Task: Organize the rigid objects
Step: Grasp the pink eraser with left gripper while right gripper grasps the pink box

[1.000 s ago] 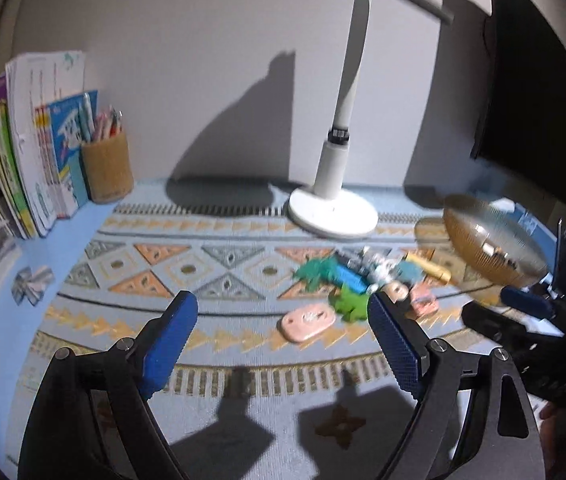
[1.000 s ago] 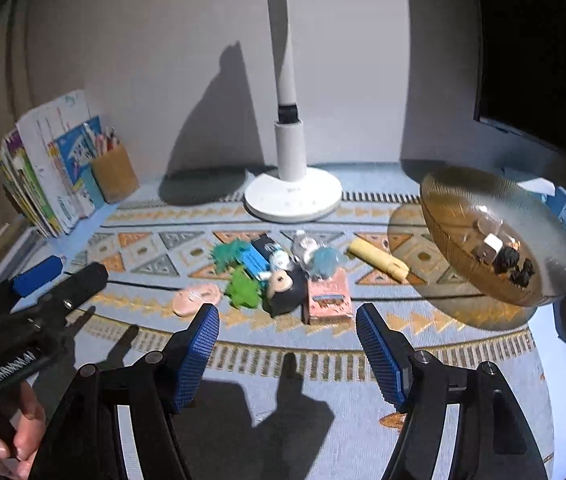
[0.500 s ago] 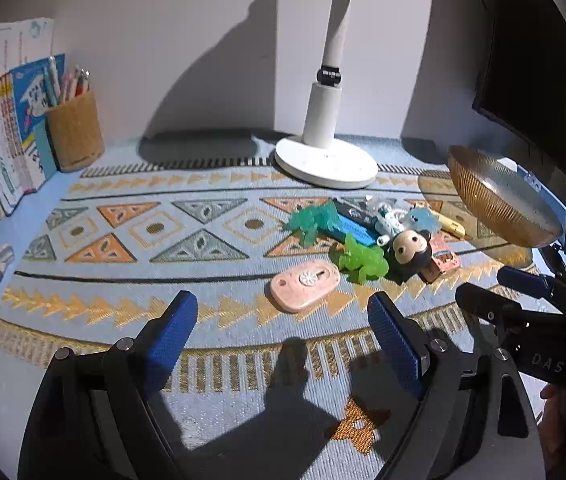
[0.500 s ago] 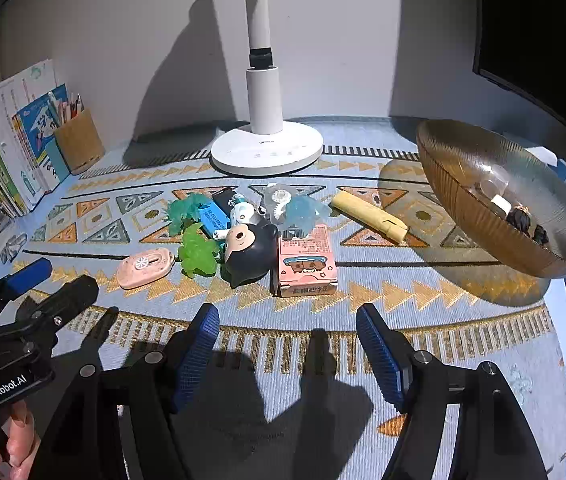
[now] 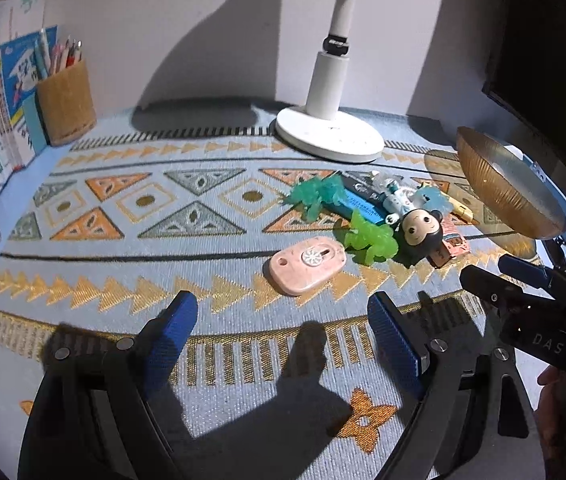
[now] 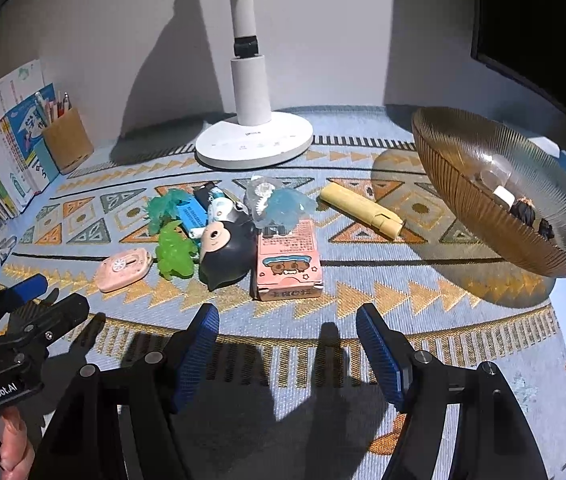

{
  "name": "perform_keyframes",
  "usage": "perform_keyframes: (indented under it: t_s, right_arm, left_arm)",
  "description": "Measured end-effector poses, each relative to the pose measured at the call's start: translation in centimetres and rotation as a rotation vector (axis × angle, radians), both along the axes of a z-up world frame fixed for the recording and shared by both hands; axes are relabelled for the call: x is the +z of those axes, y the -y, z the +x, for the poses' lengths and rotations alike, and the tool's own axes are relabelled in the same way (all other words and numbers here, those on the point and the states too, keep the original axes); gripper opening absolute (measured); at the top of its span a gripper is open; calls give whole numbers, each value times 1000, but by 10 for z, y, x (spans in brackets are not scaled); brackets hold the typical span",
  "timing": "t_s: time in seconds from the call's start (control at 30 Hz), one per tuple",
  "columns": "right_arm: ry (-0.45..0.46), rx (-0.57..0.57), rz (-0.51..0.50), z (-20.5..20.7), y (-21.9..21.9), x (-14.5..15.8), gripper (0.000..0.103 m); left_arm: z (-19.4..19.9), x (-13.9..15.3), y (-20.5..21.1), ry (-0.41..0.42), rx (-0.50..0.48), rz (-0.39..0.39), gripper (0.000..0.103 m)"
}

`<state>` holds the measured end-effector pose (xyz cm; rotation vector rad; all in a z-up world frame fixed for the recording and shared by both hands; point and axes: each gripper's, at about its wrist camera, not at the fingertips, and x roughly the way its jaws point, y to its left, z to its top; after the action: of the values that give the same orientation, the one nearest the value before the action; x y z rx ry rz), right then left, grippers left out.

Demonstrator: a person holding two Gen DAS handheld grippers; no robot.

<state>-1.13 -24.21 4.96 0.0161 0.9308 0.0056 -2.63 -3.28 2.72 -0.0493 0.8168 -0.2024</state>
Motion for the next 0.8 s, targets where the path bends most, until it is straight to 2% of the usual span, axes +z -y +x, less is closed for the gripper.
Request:
perform_keyframes:
  t_s: [0.17,0.3,0.57,0.8]
  right_arm:
    - [-44,3,26,7,3,-1,69]
    - [-75,26,-15,17,-3,2,69]
    - [-116,23,-26,35,0,-3,69]
    - [-158,3,14,49,13,-16,69]
  left_arm:
    - [7,-3,0,-52,-4,-1,86]
    - [16,3,6,-75,-34,7,86]
    - [46,5,21,-120,-154,102,86]
    - [63,-8,24,-172,-263,119,85]
